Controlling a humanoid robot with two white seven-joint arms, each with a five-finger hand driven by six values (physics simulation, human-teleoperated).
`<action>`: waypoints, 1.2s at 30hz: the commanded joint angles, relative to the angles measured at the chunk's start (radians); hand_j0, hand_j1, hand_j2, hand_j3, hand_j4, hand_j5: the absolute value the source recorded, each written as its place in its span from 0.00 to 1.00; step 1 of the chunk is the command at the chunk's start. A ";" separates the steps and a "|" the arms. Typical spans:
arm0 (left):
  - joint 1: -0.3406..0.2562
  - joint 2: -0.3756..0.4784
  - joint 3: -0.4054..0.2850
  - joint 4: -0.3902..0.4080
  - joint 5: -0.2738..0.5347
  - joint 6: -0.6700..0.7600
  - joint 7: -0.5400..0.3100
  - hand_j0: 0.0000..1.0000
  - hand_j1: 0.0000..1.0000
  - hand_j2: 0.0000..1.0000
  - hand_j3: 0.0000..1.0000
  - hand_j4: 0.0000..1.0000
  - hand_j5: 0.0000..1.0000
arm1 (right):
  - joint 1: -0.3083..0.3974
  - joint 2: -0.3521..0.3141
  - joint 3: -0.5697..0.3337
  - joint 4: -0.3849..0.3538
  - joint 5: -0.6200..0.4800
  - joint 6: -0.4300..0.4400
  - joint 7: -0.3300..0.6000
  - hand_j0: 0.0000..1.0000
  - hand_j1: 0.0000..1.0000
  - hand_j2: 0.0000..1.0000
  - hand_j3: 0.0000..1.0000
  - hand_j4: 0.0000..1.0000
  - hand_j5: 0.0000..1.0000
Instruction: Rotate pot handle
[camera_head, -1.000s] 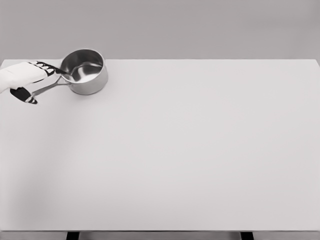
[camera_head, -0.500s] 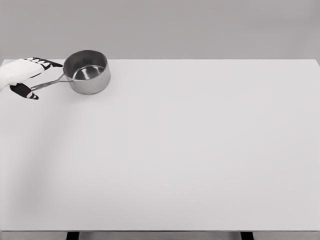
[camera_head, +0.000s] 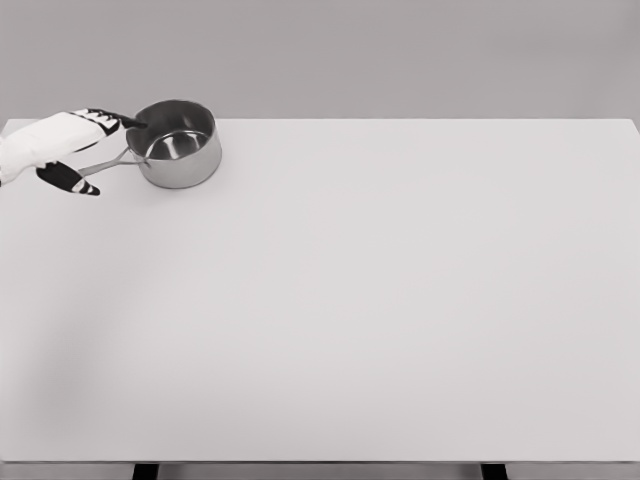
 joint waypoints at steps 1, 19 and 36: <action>0.000 -0.022 0.035 0.003 -0.091 0.001 0.001 1.00 1.00 1.00 1.00 1.00 1.00 | 0.000 0.000 0.000 0.000 0.000 0.000 0.001 1.00 1.00 1.00 1.00 1.00 1.00; -0.003 -0.059 0.061 0.052 -0.220 0.241 0.167 1.00 1.00 1.00 1.00 1.00 1.00 | 0.000 0.000 0.000 0.000 0.000 0.000 0.001 1.00 1.00 1.00 1.00 1.00 1.00; -0.005 -0.131 0.060 0.053 -0.375 0.396 0.277 1.00 1.00 1.00 1.00 1.00 1.00 | 0.000 0.000 0.000 0.000 0.000 -0.002 0.001 1.00 1.00 1.00 1.00 1.00 1.00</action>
